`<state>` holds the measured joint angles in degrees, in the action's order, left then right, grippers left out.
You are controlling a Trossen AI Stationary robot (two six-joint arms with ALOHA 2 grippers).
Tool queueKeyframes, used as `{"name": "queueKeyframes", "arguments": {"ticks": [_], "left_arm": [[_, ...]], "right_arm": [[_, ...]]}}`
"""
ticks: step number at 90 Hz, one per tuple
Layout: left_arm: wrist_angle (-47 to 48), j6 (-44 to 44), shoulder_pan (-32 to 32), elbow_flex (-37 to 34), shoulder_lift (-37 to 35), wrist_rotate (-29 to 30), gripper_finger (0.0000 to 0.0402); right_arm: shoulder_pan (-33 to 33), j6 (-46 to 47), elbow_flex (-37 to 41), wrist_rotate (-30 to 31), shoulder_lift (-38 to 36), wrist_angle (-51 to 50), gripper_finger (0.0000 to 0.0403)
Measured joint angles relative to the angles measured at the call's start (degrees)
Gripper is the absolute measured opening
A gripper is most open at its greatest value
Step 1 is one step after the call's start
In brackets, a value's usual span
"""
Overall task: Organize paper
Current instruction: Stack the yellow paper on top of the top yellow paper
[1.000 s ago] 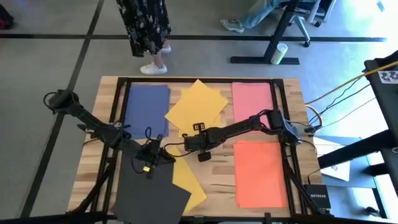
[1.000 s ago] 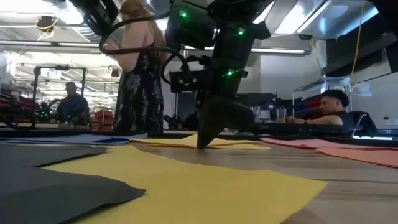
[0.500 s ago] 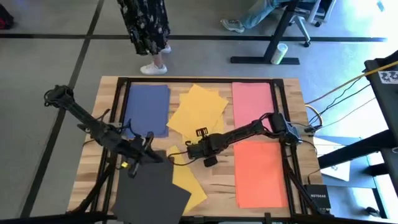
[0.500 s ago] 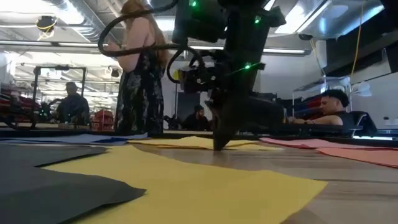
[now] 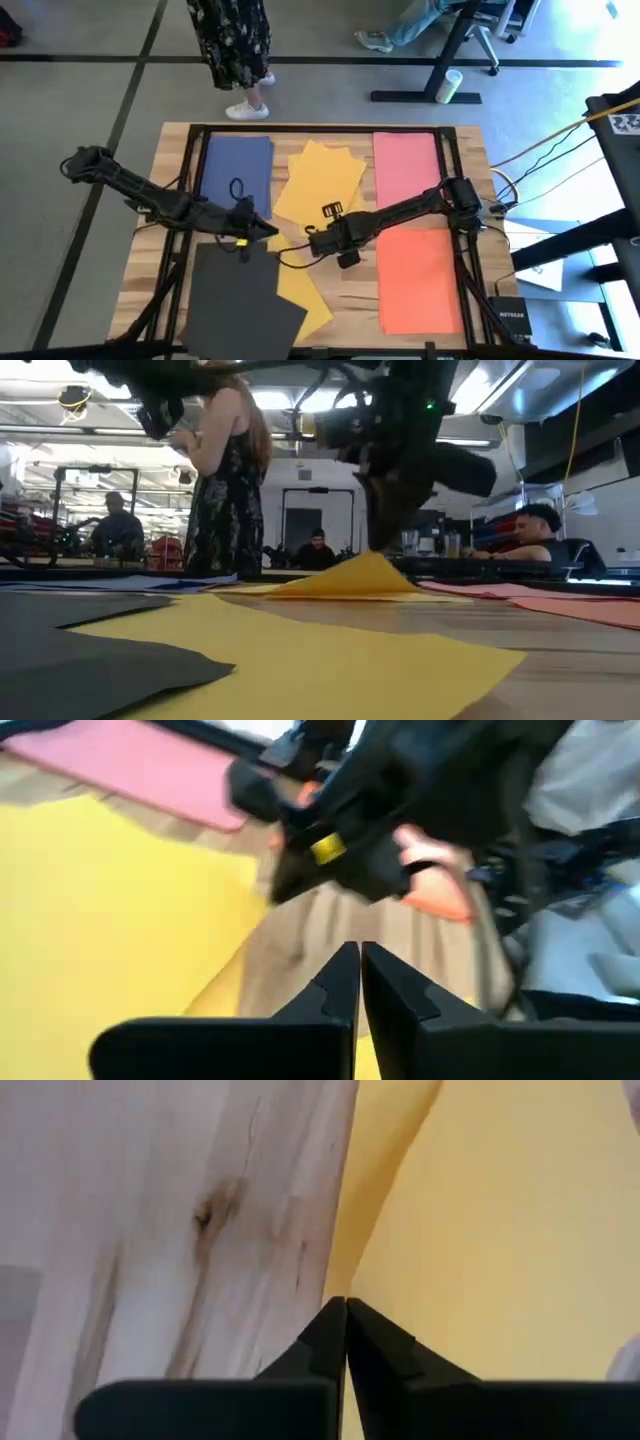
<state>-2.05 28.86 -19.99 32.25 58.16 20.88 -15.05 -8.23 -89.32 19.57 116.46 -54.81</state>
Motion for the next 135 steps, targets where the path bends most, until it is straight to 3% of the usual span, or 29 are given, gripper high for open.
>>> {"name": "queueKeyframes", "arguments": {"ticks": [17,41,92,118,135], "left_arm": [[-0.15,1.16,4.07,0.0,7.85,-4.9,0.0],[0.17,0.19,5.85,0.0,15.69,-5.87,0.0],[-0.26,-2.08,13.91,-0.02,16.71,-7.38,0.0],[0.23,-0.93,17.94,-0.02,16.71,-8.23,0.0],[1.17,-0.74,21.56,-0.02,16.71,-9.68,0.0]], "right_arm": [[-0.5,-0.58,-0.02,0.79,-1.71,-0.51,0.0],[-1.56,0.53,0.06,1.46,-3.14,-4.38,0.0],[-4.07,-1.19,19.95,4.39,-7.76,1.76,0.0],[-4.07,2.25,21.04,-1.62,-9.59,4.29,0.0003],[-4.07,7.75,18.11,-3.23,-9.59,4.17,0.0035]]}}
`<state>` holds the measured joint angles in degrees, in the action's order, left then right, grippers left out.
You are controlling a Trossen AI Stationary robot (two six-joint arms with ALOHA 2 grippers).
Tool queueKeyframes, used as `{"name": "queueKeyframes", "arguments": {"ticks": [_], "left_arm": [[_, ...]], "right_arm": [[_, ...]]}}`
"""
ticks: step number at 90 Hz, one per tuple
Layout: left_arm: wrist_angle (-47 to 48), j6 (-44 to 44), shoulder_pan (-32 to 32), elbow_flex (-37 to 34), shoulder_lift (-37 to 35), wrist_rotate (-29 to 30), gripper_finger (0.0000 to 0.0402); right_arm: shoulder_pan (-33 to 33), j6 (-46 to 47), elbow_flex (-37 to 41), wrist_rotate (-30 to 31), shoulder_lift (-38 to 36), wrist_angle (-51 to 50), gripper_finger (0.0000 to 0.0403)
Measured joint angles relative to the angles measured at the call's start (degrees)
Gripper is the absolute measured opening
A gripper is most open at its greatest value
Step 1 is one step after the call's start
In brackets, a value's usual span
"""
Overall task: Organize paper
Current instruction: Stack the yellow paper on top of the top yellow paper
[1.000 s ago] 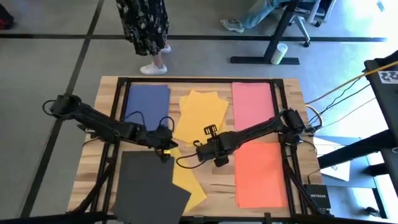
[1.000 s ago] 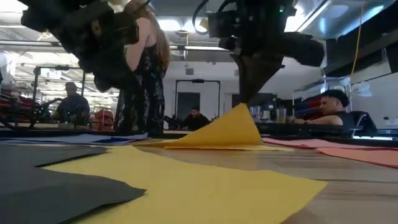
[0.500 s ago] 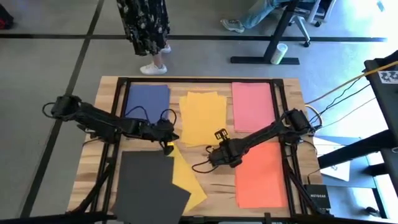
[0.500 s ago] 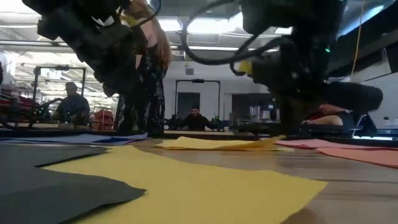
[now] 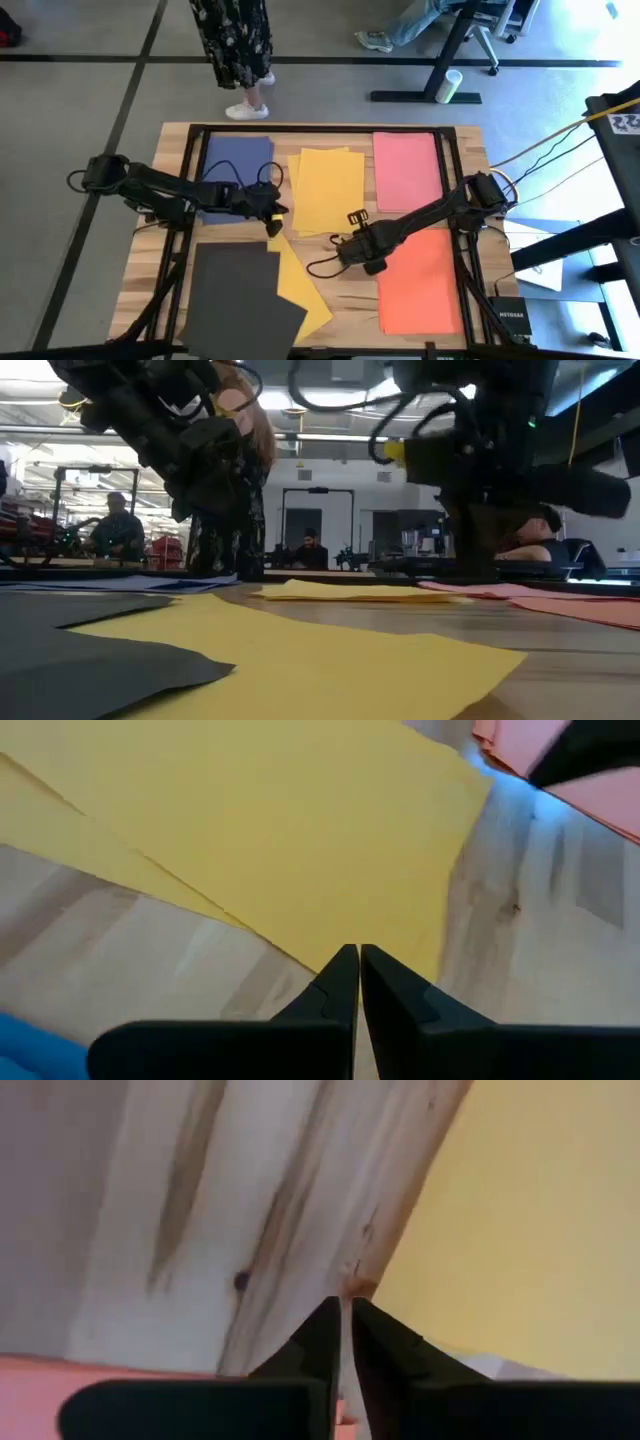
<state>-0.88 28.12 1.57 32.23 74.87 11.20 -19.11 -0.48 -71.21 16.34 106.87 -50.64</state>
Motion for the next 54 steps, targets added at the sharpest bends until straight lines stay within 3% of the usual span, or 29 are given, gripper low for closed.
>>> {"name": "queueKeyframes", "arguments": {"ticks": [10,20,25,54], "left_arm": [[1.28,0.0,3.47,0.0,0.93,-0.16,0.0],[1.24,0.12,7.95,0.0,3.9,-2.53,0.0],[0.08,0.0,10.21,-0.01,5.82,-3.89,0.0],[-8.74,-0.77,18.05,0.0,10.51,-6.56,0.0]], "right_arm": [[0.93,1.58,-1.92,1.43,0.0,-1.44,0.0048],[3.69,3.03,-1.93,11.61,0.0,-4.1,0.0017],[6.11,3.49,-1.92,13.86,0.0,-5.23,0.0006],[24.01,1.43,-0.85,13.09,-1.22,-2.73,0.0]]}}
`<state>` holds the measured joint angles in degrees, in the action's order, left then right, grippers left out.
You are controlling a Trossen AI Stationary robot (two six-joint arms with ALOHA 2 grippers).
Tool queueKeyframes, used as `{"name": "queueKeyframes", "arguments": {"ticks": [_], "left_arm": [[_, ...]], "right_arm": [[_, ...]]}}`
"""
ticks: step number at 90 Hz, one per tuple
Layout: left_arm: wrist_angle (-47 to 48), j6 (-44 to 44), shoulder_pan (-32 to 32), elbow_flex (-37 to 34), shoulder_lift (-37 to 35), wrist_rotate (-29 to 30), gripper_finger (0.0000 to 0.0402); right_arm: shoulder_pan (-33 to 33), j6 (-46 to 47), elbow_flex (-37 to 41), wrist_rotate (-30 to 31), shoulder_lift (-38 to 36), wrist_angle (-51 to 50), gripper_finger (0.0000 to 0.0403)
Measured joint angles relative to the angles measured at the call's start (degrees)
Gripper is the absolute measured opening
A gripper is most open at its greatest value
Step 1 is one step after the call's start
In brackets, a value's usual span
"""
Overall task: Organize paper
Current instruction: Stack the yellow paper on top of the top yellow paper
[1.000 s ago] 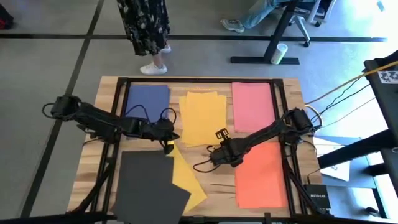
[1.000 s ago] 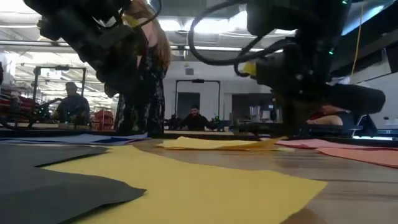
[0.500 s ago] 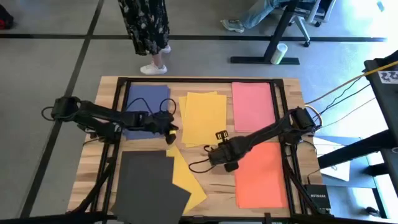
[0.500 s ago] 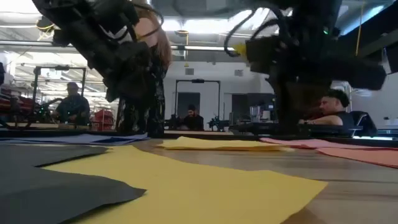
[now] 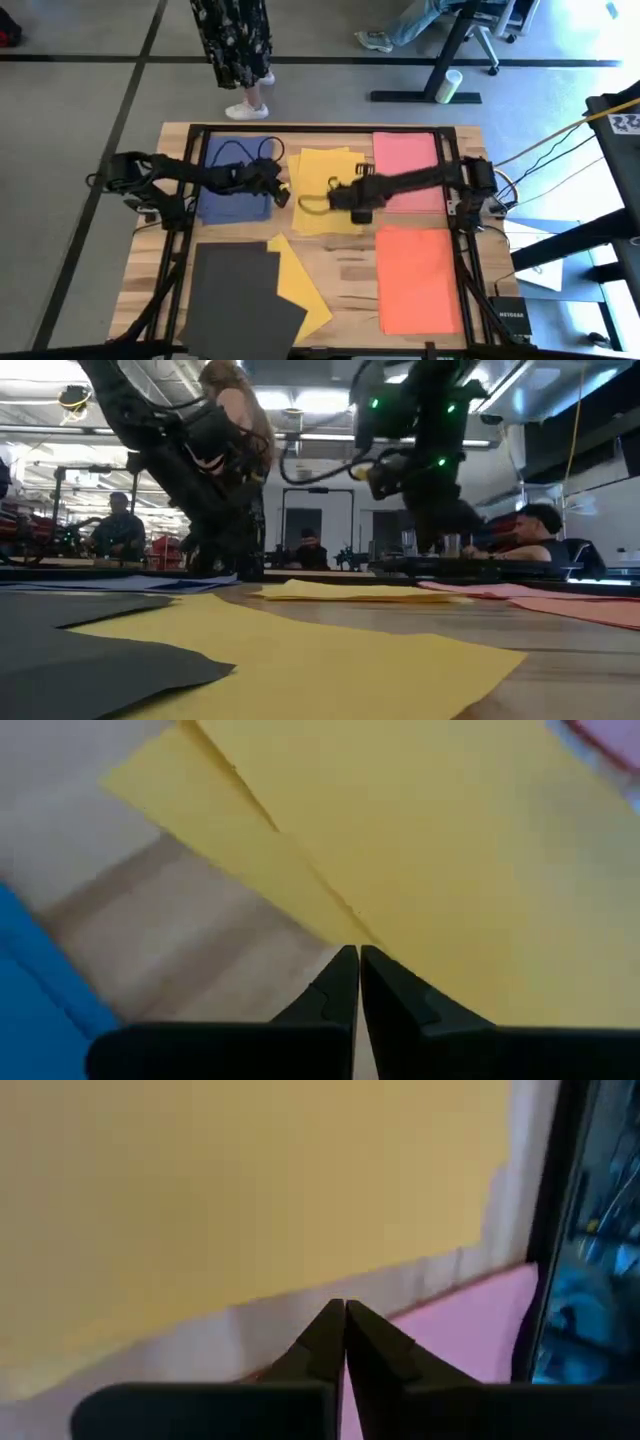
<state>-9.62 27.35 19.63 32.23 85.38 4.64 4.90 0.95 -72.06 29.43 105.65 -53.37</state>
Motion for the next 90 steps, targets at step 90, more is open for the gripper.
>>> {"name": "queueKeyframes", "arguments": {"ticks": [90], "left_arm": [[-6.22,1.03,8.71,2.5,6.76,-7.14,0.0]], "right_arm": [[25.15,4.21,16.04,-29.54,-2.02,33.55,0.0]]}}
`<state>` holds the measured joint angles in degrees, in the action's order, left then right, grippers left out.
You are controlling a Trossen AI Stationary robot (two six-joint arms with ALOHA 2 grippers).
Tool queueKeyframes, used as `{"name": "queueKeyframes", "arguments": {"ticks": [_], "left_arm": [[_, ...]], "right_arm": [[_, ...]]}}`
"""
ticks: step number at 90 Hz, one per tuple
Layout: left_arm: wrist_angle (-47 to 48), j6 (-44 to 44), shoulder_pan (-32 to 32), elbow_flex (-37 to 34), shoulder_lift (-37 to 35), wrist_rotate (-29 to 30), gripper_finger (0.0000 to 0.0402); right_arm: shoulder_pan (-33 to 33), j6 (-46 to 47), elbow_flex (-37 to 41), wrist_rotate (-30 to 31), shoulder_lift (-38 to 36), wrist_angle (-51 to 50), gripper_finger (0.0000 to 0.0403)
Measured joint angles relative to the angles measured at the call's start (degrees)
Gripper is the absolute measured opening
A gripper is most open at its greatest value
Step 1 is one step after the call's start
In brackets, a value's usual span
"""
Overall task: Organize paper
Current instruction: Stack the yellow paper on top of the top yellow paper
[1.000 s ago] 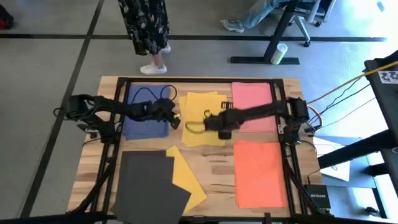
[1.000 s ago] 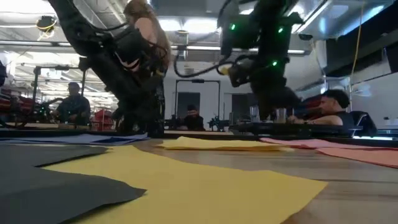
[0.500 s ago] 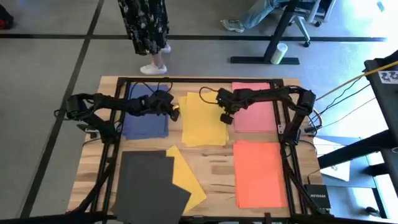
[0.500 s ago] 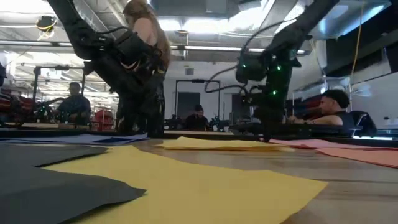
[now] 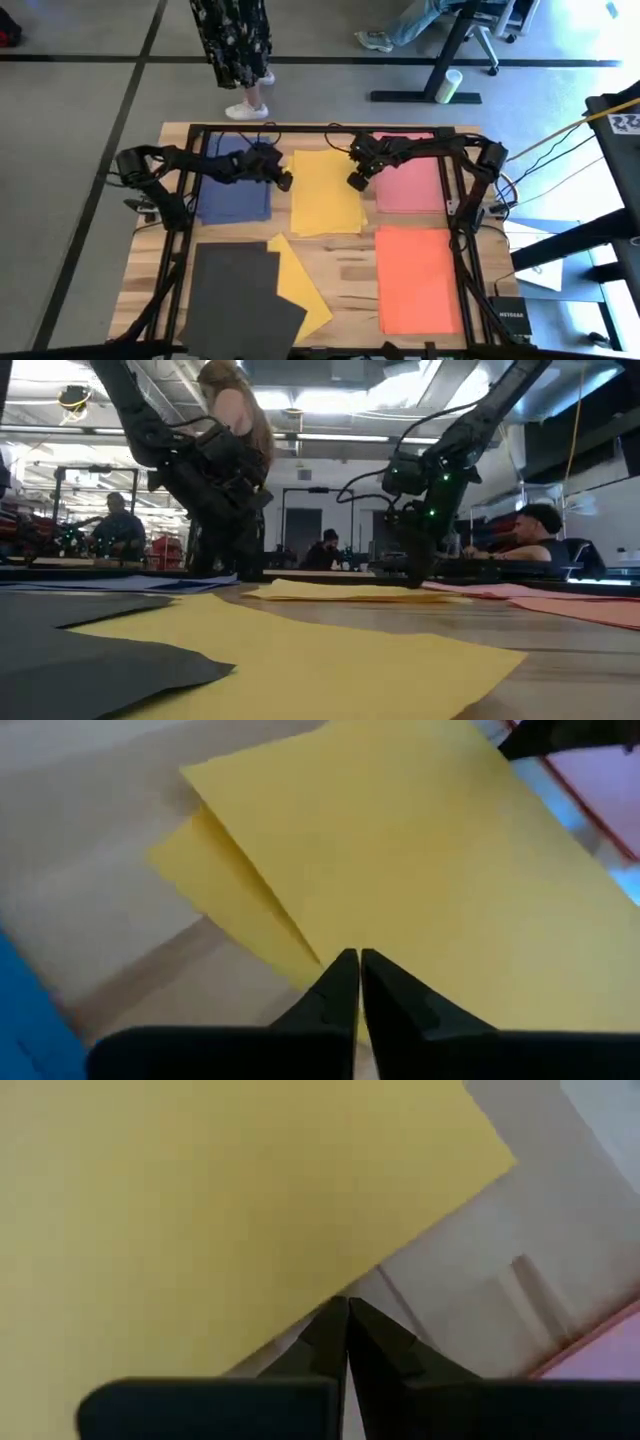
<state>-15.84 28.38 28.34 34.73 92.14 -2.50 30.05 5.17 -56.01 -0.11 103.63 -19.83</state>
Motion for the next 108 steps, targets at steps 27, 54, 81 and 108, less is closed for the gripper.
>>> {"name": "queueKeyframes", "arguments": {"ticks": [27,54,81,108], "left_arm": [[0.41,1.23,0.62,0.15,0.72,3.99,0.0],[10.1,-0.15,1.78,3.48,1.99,10.09,0.0],[13.48,-1.47,1.77,10.76,9.59,10.71,0.0],[12.61,-3.12,2.71,11.36,10.18,10.46,0.0]], "right_arm": [[-0.01,0.92,-0.11,1.36,0.13,0.56,0.0],[-0.05,0.92,-0.13,2.51,0.13,0.52,0.0],[-0.03,1.83,-0.13,2.57,0.16,0.69,0.0],[-0.01,2.43,-0.13,2.37,0.29,3.34,0.0]]}}
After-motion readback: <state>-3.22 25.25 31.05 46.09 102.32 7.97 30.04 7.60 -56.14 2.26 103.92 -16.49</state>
